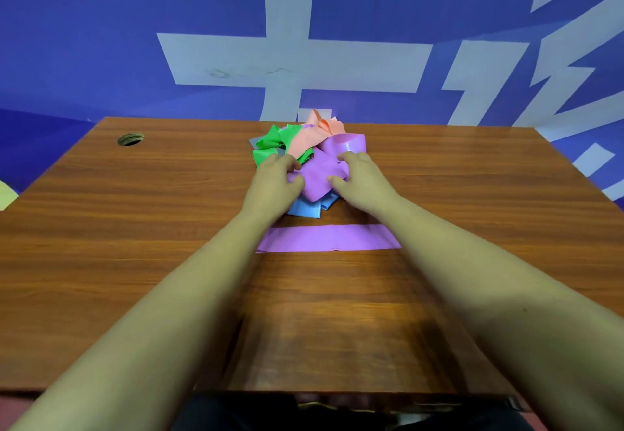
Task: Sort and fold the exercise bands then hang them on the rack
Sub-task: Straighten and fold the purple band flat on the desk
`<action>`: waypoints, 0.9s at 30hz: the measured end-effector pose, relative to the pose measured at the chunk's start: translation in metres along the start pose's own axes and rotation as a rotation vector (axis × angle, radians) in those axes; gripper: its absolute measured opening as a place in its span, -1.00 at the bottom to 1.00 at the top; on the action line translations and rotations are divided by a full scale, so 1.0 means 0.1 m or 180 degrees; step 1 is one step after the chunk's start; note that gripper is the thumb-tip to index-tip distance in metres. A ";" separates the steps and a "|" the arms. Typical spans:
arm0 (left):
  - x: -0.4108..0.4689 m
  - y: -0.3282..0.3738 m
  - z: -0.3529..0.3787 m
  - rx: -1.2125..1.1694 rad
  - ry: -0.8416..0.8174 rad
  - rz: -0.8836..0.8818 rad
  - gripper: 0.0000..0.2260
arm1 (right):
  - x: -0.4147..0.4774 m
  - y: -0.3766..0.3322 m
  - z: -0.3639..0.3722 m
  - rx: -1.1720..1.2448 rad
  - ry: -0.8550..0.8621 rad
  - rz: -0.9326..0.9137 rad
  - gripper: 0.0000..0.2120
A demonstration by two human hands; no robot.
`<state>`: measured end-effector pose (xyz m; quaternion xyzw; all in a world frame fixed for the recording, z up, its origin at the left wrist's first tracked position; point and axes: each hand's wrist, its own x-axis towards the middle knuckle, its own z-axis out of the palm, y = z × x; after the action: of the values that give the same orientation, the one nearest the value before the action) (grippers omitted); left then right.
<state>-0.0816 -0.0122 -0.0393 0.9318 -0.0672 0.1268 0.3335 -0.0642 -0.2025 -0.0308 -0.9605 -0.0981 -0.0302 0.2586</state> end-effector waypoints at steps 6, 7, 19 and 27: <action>0.12 -0.14 0.16 -0.0273 -0.0070 0.0256 -0.76 | 0.23 0.07 0.12 0.0654 0.0053 0.0260 -0.56; 0.13 -0.18 0.17 -0.0232 -0.0083 0.0342 -0.77 | 0.26 0.08 0.13 0.0767 0.0097 0.0274 -0.58; 0.17 0.39 -0.41 -0.0878 0.0519 0.0524 -0.97 | 0.10 -0.52 -0.88 0.1732 0.0764 -0.0397 -0.91; 0.14 0.98 -1.06 -0.1904 0.0468 0.0585 -0.86 | -0.33 -0.85 -1.52 0.2441 0.0583 -0.0494 -0.81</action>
<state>-0.1094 -0.0209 0.1028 0.7708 -0.1611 0.1979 0.5837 -0.1151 -0.2125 0.1389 -0.7774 -0.1511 -0.0963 0.6029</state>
